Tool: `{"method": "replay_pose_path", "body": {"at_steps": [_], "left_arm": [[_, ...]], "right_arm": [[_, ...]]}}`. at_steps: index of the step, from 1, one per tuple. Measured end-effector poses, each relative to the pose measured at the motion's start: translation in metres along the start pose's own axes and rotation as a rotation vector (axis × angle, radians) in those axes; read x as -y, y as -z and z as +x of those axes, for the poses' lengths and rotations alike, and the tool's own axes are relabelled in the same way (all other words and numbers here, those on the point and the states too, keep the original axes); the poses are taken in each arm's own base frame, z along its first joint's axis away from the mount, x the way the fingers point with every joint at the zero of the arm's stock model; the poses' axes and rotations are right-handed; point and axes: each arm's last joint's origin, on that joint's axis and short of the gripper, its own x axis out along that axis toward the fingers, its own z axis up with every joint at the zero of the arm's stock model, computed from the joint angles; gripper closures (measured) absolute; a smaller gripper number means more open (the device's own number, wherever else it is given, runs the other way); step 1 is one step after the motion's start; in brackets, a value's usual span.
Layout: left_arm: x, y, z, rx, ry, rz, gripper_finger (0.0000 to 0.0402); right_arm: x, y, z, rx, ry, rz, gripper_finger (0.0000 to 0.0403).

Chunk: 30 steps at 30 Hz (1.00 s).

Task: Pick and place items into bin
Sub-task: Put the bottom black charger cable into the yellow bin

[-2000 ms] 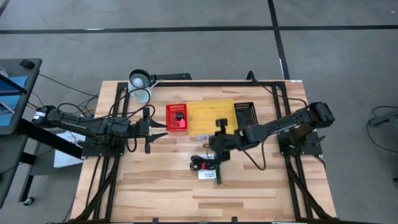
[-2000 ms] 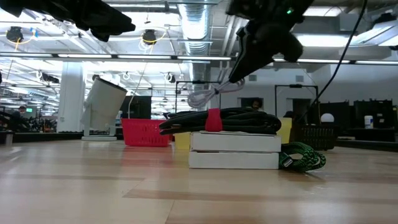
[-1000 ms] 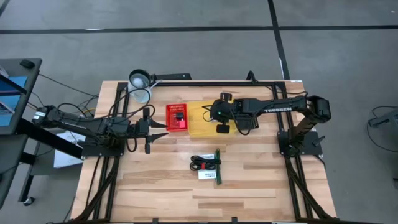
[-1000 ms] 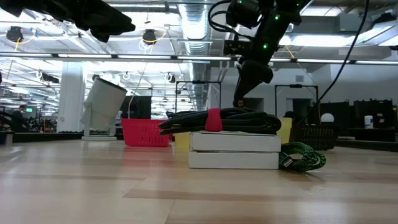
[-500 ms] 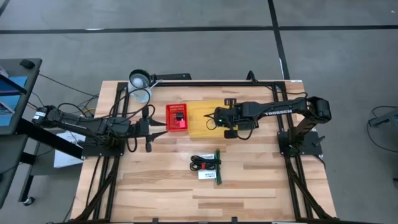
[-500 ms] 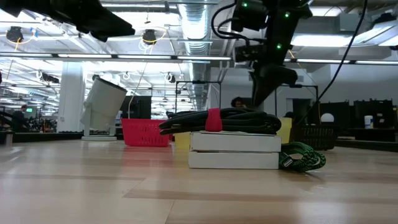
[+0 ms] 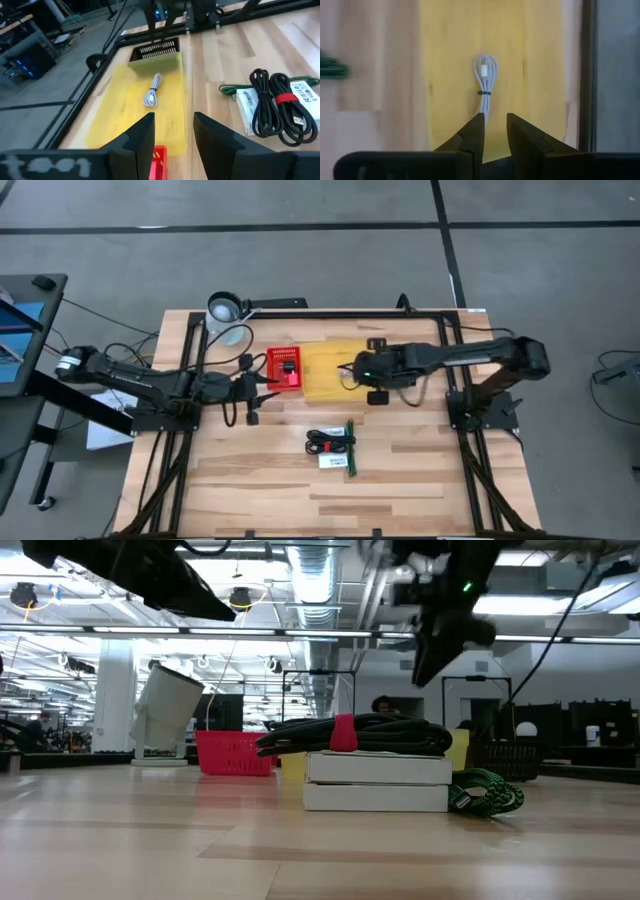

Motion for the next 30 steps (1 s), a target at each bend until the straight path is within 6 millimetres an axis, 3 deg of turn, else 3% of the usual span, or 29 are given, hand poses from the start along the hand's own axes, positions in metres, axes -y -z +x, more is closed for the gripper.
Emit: {"method": "replay_pose_path", "body": {"at_steps": [7, 12, 22, 30], "left_arm": [[0.004, 0.001, 0.009, -0.057, 0.012, 0.062, 0.0274], [0.011, 0.004, 0.019, -0.102, 0.097, 0.084, 0.0274], [0.022, 0.013, 0.036, -0.144, 0.124, 0.088, 0.026], [0.022, -0.002, 0.037, -0.168, 0.164, 0.017, 0.0215]], "right_arm": [[-0.008, 0.022, -0.057, 0.258, -0.024, 0.038, 0.0327], [-0.018, 0.04, -0.074, 0.412, -0.027, 0.061, 0.0327], [-0.04, 0.06, -0.057, 0.495, -0.052, 0.09, 0.0325], [-0.049, 0.066, -0.037, 0.518, -0.064, 0.141, 0.0325]]}}
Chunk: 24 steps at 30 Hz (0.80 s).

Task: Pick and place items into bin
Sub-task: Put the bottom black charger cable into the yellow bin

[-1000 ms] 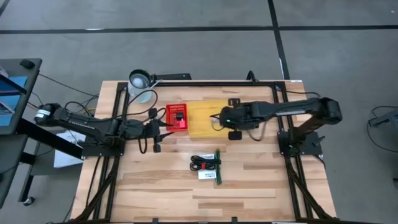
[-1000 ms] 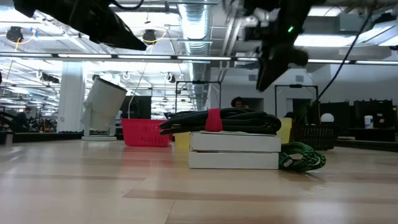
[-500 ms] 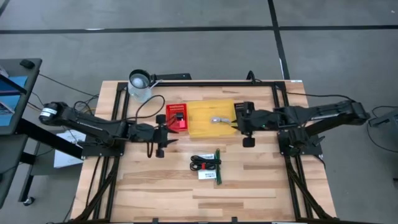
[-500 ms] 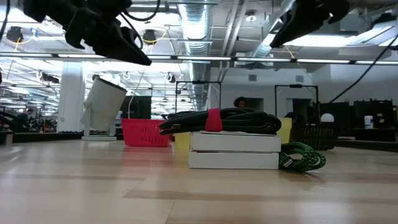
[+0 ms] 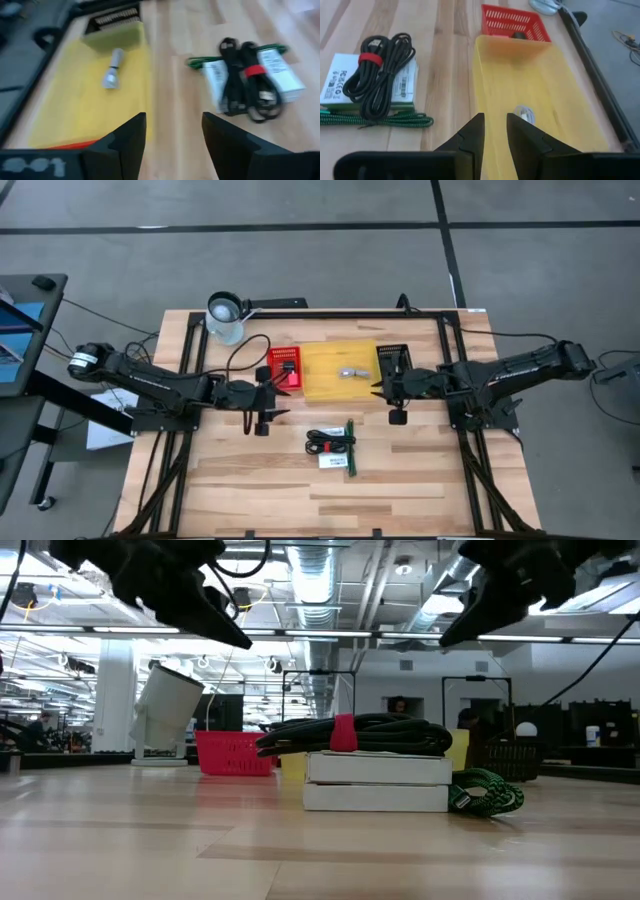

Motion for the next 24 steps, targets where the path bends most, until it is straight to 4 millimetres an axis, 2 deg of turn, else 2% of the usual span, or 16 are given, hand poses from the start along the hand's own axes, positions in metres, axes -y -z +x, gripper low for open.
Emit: {"method": "replay_pose_path", "body": {"at_steps": [4, 9, 24], "left_arm": [[0.003, -0.011, 0.0, -0.012, 0.099, -0.043, 0.0208], [0.01, -0.025, 0.011, -0.048, 0.182, -0.05, 0.0207], [0.047, -0.063, 0.076, -0.323, 0.311, -0.009, 0.0207]], "right_arm": [[-0.002, 0.005, 0.004, 0.01, 0.001, 0.01, 0.0325], [-0.004, 0.01, 0.009, 0.044, 0.012, 0.016, 0.0325], [0.003, 0.009, 0.009, 0.053, 0.221, 0.078, 0.0325]]}}
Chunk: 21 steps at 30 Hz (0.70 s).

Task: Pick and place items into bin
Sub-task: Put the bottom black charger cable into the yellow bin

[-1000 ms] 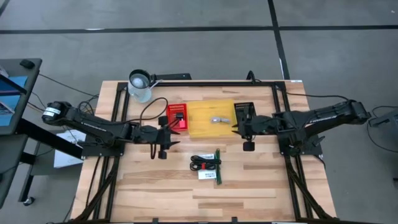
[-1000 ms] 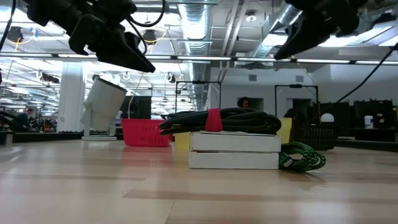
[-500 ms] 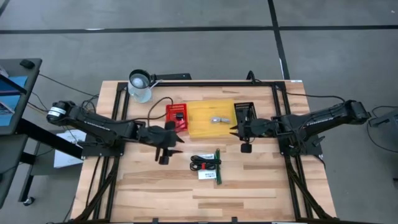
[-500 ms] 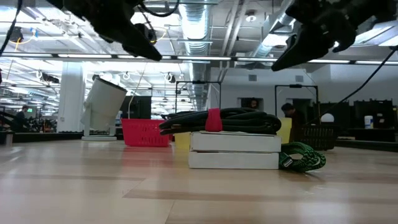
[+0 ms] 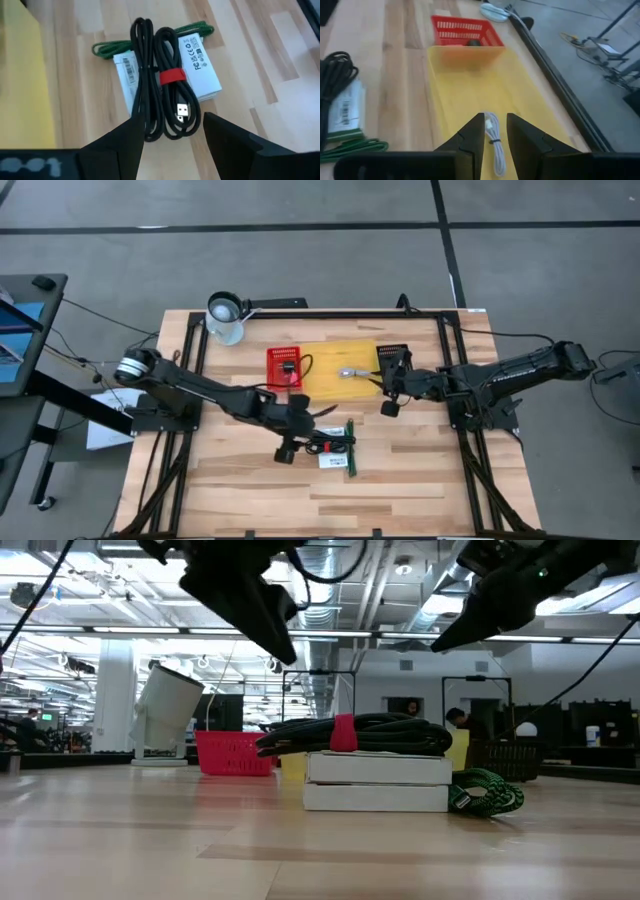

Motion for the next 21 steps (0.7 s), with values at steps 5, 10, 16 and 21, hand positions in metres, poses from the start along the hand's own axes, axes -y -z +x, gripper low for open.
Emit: {"method": "replay_pose_path", "body": {"at_steps": [5, 10, 16, 21], "left_arm": [[0.001, -0.016, 0.017, -0.011, 0.006, -0.037, 0.0207], [0.002, -0.023, 0.023, -0.005, 0.038, -0.069, 0.0207], [0.003, -0.025, 0.022, 0.015, 0.034, -0.112, 0.0207], [0.009, -0.028, 0.022, 0.044, 0.029, -0.098, 0.0207]], "right_arm": [[0.001, 0.0, 0.0, -0.004, 0.028, -0.001, 0.0325], [0.001, 0.002, 0.0, -0.018, 0.04, -0.009, 0.0325], [0.001, 0.003, 0.0, -0.03, 0.048, -0.016, 0.0325], [0.001, 0.003, 0.0, -0.035, 0.051, -0.026, 0.0325]]}}
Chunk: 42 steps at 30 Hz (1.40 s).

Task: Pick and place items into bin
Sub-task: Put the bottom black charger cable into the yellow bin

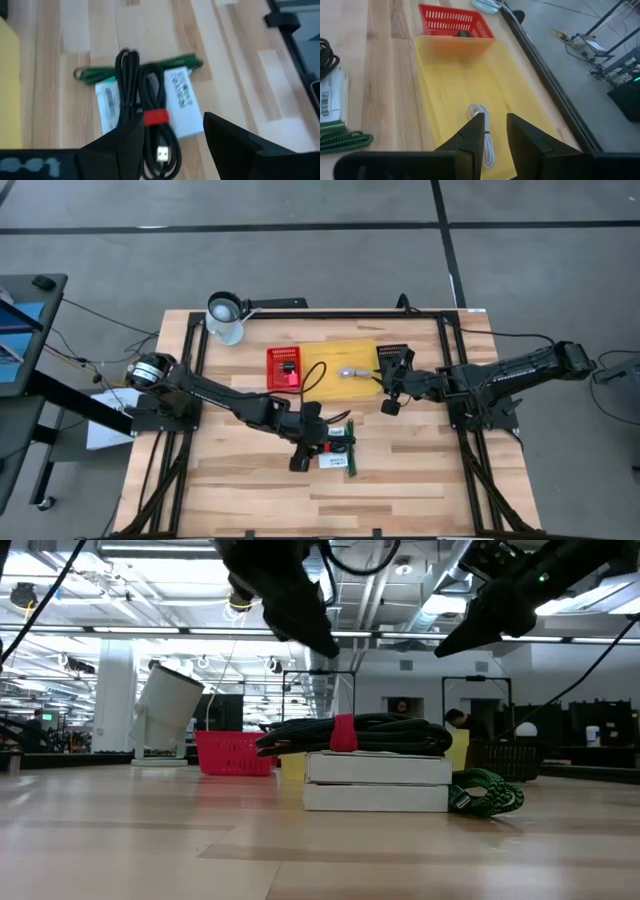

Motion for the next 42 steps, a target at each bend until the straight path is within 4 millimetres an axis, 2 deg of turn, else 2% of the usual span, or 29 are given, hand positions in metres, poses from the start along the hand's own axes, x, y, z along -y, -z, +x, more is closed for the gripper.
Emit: {"method": "replay_pose_path", "body": {"at_steps": [5, 15, 21, 30, 32, 37, 42], "left_arm": [[0.004, -0.001, 0.0, 0.018, -0.002, 0.008, 0.0207], [0.003, 0.005, 0.012, -0.025, 0.0, -0.014, 0.0207], [0.004, 0.009, 0.028, -0.04, 0.031, -0.014, 0.0207], [0.003, 0.008, 0.028, -0.033, 0.029, -0.015, 0.0207], [0.003, 0.009, 0.033, -0.024, 0.029, -0.014, 0.0207], [-0.001, 0.012, 0.045, -0.041, 0.017, -0.021, 0.0207], [-0.007, 0.01, 0.047, -0.029, 0.023, -0.046, 0.0207]], "right_arm": [[0.0, 0.0, 0.0, -0.001, 0.015, -0.002, 0.0325], [0.001, 0.0, 0.0, -0.001, 0.022, -0.002, 0.0325], [0.001, 0.0, 0.0, -0.001, 0.022, 0.0, 0.0325], [0.001, 0.0, 0.0, 0.001, 0.022, 0.005, 0.0325], [0.001, 0.0, 0.0, -0.001, 0.021, 0.005, 0.0325], [0.001, 0.0, 0.0, 0.0, 0.021, 0.006, 0.0325], [0.0, 0.0, 0.0, 0.0, 0.018, 0.02, 0.0325]]}}
